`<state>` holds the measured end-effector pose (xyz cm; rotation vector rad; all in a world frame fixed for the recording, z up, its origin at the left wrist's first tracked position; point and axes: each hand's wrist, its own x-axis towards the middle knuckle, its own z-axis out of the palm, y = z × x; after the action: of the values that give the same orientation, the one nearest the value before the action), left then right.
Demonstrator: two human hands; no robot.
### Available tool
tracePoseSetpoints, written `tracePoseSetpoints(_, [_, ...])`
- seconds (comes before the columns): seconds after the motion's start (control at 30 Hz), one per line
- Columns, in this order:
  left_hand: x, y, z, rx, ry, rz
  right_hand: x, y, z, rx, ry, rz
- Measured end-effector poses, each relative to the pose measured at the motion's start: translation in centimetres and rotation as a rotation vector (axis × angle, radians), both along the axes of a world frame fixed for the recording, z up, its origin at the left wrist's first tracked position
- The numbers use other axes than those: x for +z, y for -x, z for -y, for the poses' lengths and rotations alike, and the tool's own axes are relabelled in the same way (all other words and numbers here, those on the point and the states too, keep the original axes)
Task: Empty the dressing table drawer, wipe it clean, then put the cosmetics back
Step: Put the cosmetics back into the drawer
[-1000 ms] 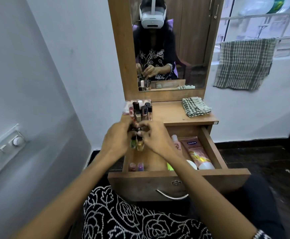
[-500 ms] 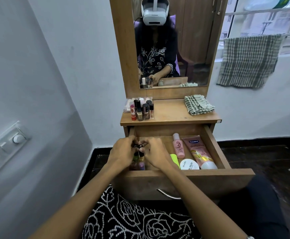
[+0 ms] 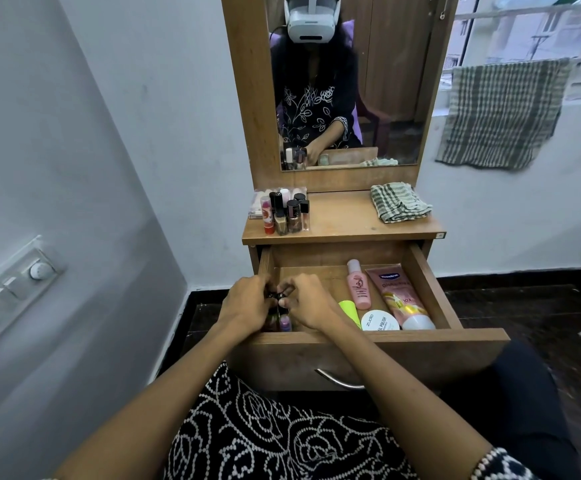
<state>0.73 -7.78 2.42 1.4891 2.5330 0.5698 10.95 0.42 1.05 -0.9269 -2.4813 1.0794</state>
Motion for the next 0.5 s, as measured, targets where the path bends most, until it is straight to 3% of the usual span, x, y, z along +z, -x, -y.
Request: tracePoseSetpoints(0.5, [-0.03,-0.08,0.01,-0.015,0.026,-0.037,-0.14,-0.06,-0.04,0.013,0.063,-0.014])
